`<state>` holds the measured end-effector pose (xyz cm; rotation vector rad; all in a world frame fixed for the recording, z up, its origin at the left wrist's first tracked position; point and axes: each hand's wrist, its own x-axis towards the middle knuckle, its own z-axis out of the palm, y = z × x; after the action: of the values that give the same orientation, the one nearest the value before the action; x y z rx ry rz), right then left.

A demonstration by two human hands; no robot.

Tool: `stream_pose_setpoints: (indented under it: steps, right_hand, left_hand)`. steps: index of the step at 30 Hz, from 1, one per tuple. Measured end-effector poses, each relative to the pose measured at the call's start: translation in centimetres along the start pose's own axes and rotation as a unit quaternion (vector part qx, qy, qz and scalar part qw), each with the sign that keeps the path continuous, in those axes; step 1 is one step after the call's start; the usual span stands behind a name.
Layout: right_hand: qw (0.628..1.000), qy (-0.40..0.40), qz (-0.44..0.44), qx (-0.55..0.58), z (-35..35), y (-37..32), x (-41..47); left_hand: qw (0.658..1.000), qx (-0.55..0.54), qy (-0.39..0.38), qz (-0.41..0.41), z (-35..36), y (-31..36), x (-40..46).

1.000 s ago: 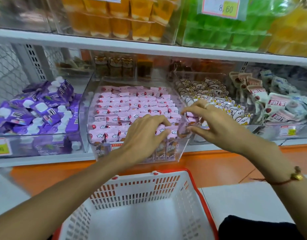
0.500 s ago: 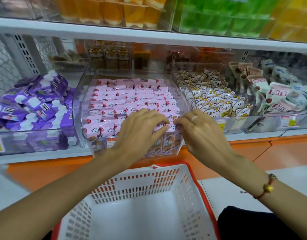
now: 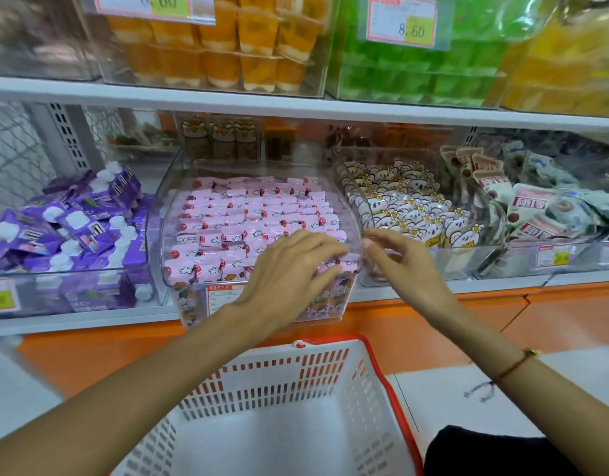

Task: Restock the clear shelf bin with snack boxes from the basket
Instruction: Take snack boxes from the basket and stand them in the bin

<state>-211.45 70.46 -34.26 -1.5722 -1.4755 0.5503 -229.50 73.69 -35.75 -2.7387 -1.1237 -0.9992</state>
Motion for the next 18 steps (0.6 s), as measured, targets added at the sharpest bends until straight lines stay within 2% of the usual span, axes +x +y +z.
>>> stream_pose_setpoints:
  steps: [2, 4, 8, 11, 14, 16, 18]
  right_hand:
    - [1.0, -0.015, 0.011, 0.017, 1.0, 0.1, 0.3]
    - [0.999, -0.015, 0.001, 0.029, 1.4, 0.3, 0.2]
    - [0.998, -0.011, 0.003, 0.057, 1.3, 1.1, 0.3]
    - [0.998, -0.005, -0.005, 0.059, 1.5, 1.2, 0.3]
    - [0.998, 0.0, -0.014, 0.061, 1.6, 1.1, 0.0]
    - [0.998, -0.012, 0.003, 0.069, 1.6, 1.1, -0.1]
    - [0.999, 0.002, 0.005, 0.045, 1.2, 1.0, 0.1]
  left_hand:
    - [0.999, -0.003, -0.026, -0.022, 0.5, 0.1, 0.5]
    - [0.998, -0.009, -0.021, -0.052, 0.8, 0.0, 1.2]
    - [0.987, -0.047, -0.016, -0.154, 1.2, 0.1, 2.6]
    - [0.981, -0.025, -0.044, -0.186, 1.4, 0.2, 3.4]
    - [0.982, 0.007, -0.075, -0.17, 1.0, 0.4, 3.7]
    - [0.988, 0.031, -0.092, -0.121, 0.3, 0.6, 3.5]
    - [0.995, 0.046, -0.053, -0.064, -1.0, 0.1, 2.0]
